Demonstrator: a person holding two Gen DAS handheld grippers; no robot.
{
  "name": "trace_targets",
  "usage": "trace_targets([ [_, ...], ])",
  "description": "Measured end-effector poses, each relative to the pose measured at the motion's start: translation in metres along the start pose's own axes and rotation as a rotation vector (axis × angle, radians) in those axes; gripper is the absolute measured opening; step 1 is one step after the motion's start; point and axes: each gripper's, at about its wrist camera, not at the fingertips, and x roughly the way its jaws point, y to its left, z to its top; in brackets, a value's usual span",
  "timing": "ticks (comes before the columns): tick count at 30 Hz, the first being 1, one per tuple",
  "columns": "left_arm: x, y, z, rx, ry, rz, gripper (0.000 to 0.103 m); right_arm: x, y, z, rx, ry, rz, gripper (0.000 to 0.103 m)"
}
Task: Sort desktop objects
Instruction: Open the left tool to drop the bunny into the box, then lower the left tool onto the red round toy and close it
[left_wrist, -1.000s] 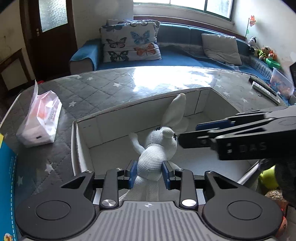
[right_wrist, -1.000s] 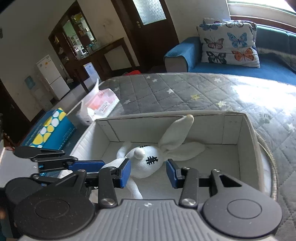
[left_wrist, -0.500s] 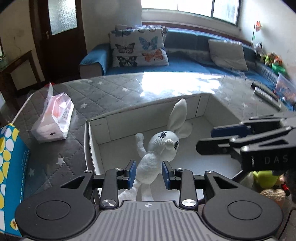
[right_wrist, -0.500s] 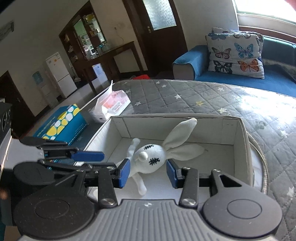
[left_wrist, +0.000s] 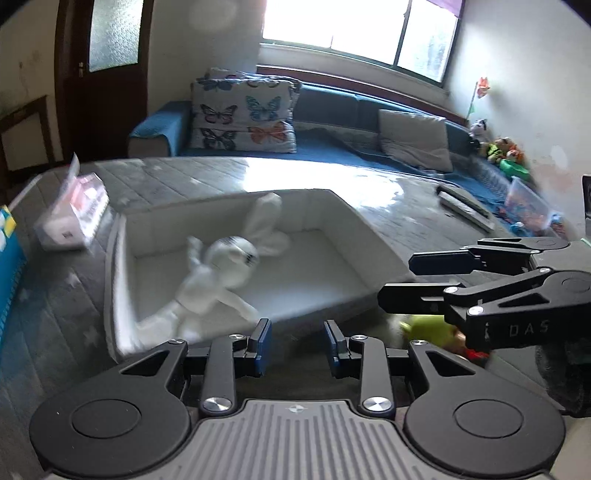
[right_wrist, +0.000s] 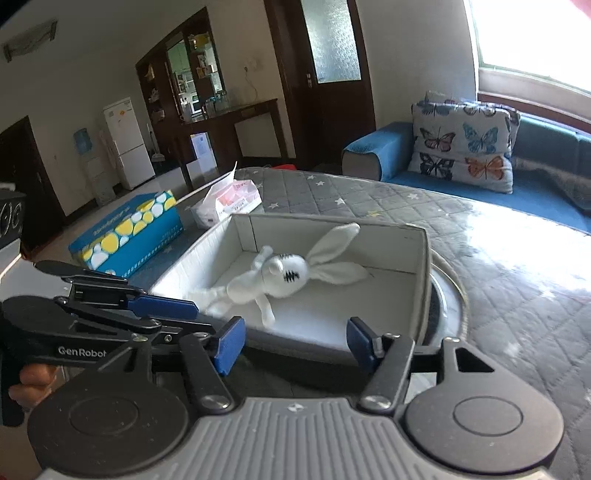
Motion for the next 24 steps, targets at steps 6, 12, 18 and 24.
trace_targets([
  [6,-0.001,-0.019,-0.023,-0.029,0.024,-0.049,0.033,-0.024,0.003,-0.028,-0.043,0.001,-0.014,0.066],
  [12,-0.004,-0.031,-0.038,-0.047,0.039,-0.072,0.033,-0.043,0.005,-0.054,-0.072,0.009,-0.016,0.067],
  [18,-0.004,-0.041,-0.05,-0.071,0.051,-0.118,0.033,-0.049,0.011,-0.077,-0.084,0.026,-0.011,0.067],
  [24,0.0,-0.049,-0.057,-0.088,0.063,-0.143,0.033,-0.051,0.019,-0.099,-0.09,0.046,-0.003,0.067],
])
